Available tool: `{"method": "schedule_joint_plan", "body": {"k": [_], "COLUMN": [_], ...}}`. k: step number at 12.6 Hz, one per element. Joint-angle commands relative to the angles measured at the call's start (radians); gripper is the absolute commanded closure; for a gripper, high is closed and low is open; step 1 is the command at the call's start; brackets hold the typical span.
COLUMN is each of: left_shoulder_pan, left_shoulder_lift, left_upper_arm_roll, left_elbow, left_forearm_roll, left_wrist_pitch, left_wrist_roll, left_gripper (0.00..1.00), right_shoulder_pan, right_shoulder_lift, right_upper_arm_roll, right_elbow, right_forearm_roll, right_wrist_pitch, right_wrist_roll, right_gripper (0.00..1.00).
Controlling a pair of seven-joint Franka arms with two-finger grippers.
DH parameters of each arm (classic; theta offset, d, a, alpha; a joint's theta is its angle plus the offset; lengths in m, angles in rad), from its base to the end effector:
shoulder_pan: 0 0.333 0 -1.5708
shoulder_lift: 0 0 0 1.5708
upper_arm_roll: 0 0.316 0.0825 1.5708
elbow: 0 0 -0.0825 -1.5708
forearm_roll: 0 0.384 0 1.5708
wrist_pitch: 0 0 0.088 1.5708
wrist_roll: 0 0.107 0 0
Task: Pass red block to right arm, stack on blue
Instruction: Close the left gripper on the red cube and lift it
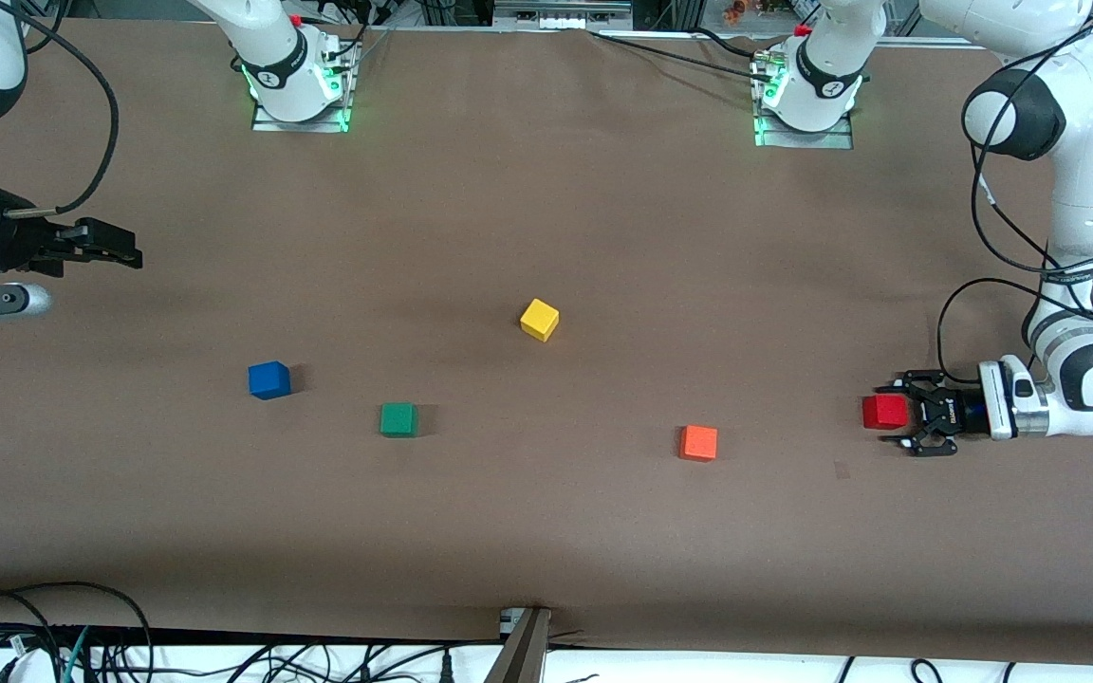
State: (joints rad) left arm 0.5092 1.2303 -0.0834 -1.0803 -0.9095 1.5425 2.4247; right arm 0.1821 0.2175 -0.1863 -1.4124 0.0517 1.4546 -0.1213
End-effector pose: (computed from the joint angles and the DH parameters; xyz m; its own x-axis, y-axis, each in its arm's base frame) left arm 0.6548 0.2203 0.0643 -0.0308 -0.3712 0.9280 -0.9995 0.0162 -0.0267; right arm 0.6041 0.0153 0.5647 0.9784 0.1203 -0.1681 0.1165 -0.9927 -0.0322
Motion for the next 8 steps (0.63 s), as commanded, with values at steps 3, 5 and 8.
{"method": "schedule_joint_plan", "body": {"k": [3, 5, 8], "left_shoulder_pan": [-0.003, -0.003, -0.004], "left_shoulder_lift": [0.003, 0.002, 0.000], "left_upper_arm_roll": [0.005, 0.005, -0.050], "left_elbow": [-0.001, -0.001, -0.003], "left_forearm_roll": [-0.029, -0.029, -0.055], "left_wrist_pitch": [-0.018, -0.019, -0.021], "left_wrist_roll": [0.057, 0.073, 0.066], "left_gripper": [0.88, 1.00, 1.00], "right_shoulder_pan": [0.004, 0.004, 0.004], "right_shoulder_lift": [0.013, 0.014, 0.029], "right_upper_arm_roll": [-0.001, -0.001, -0.001], "right_elbow": [0.020, 0.020, 0.018], "right_forearm_roll": [0.014, 0.014, 0.014], "right_wrist_pitch": [-0.005, -0.010, -0.013], "right_wrist_roll": [-0.014, -0.015, -0.014], "right_gripper": [0.00, 0.00, 0.00]}}
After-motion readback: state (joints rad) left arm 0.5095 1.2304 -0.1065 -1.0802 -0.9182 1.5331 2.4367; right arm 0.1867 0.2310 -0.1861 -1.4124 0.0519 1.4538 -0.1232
